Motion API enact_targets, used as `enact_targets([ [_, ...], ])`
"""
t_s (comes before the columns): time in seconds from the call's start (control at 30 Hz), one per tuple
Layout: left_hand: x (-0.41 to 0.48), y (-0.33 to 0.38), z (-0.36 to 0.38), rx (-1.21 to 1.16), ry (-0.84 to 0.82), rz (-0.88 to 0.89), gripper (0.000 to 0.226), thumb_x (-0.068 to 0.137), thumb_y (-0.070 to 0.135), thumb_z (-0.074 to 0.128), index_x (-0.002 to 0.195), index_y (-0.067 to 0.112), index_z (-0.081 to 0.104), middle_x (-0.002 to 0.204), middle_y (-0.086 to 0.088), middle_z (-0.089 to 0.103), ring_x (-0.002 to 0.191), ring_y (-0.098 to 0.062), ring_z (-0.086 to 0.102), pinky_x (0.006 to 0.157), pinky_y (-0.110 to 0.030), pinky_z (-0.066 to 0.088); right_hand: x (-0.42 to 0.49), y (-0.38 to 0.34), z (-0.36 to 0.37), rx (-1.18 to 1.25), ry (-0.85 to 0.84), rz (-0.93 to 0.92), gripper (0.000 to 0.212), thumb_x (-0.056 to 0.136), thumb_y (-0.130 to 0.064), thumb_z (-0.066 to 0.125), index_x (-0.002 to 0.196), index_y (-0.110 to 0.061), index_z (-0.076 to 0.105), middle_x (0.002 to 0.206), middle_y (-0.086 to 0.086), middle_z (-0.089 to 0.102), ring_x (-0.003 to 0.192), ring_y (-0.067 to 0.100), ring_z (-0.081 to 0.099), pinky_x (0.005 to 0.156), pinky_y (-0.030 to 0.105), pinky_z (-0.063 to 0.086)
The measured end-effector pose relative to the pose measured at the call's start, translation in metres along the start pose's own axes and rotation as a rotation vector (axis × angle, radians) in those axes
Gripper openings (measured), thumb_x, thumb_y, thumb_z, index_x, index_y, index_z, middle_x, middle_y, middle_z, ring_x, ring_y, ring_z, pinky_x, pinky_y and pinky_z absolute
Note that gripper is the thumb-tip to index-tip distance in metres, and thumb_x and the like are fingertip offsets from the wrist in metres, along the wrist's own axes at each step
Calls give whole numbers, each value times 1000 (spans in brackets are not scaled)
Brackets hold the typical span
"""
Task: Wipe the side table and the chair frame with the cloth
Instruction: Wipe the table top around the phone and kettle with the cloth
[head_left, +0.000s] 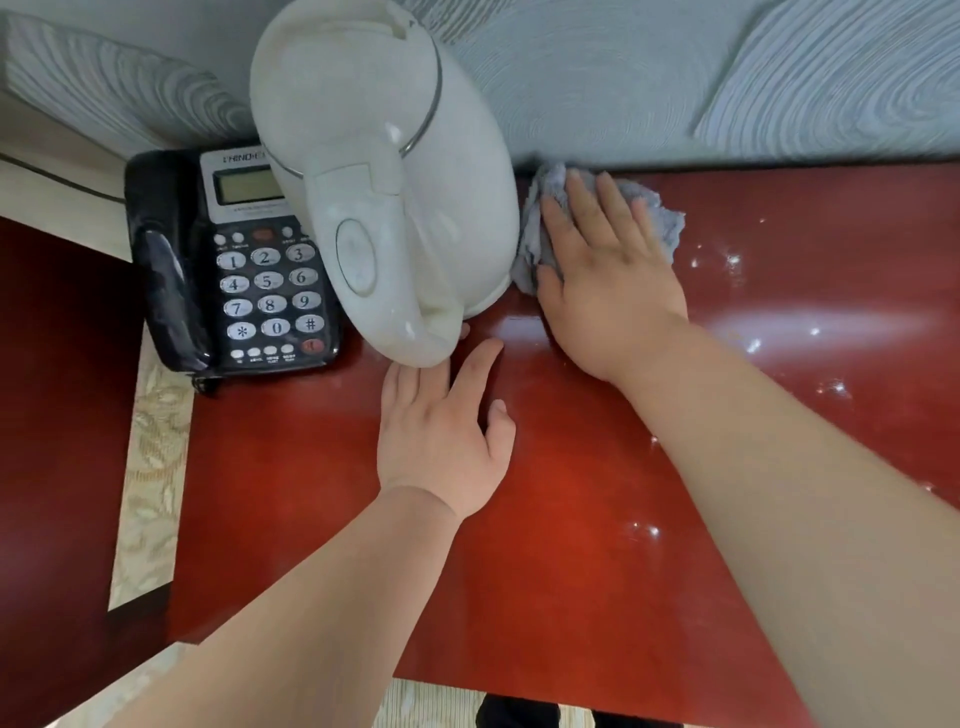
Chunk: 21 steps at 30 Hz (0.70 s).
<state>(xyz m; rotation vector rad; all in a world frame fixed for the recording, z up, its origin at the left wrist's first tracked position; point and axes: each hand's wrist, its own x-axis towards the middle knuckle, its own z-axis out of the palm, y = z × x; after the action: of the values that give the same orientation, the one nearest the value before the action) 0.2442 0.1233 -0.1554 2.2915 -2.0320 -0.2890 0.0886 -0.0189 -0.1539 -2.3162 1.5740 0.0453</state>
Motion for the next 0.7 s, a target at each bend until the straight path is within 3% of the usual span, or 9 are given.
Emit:
enact_targets([
  [0.1, 0, 0, 1, -15, 38, 27, 57, 90, 33, 56, 146, 23, 58, 147, -11, 54, 136, -38, 48, 119, -54, 32, -59, -6, 11, -4, 57, 6, 61, 104, -32, 33, 160, -8, 30, 169, 16, 22, 157, 38, 12, 129, 52, 6],
  [0.23, -1, -2, 2, -41, 75, 45, 54, 92, 33, 56, 145, 22, 59, 148, -10, 54, 137, -37, 49, 117, -55, 36, -115, -9, 21, -49, -17, -28, 62, 105, -34, 31, 161, -9, 26, 170, 16, 18, 159, 37, 5, 129, 51, 4],
  [0.37, 0, -2, 2, -41, 74, 42, 55, 91, 33, 56, 144, 20, 60, 146, -12, 55, 133, -38, 50, 117, -54, 35, -70, -3, 16, -65, 6, -26, 68, 101, -39, 30, 162, -9, 26, 170, 17, 16, 158, 40, 7, 129, 52, 4],
  [0.53, 1, 0, 2, -41, 50, 17, 57, 90, 34, 57, 146, 23, 58, 145, -11, 54, 132, -38, 49, 117, -54, 35, 4, 20, -2, -36, 4, 136, 72, 103, -52, 29, 165, -19, 12, 173, 8, 3, 159, 31, -3, 128, 47, -3],
  [0.7, 0, -1, 3, -46, 88, 37, 55, 89, 32, 58, 143, 21, 60, 146, -10, 54, 130, -39, 51, 115, -54, 36, -60, 2, 13, -15, 30, 75, 69, 104, -47, 29, 164, -14, 21, 172, 13, 10, 159, 36, 3, 128, 51, 1],
])
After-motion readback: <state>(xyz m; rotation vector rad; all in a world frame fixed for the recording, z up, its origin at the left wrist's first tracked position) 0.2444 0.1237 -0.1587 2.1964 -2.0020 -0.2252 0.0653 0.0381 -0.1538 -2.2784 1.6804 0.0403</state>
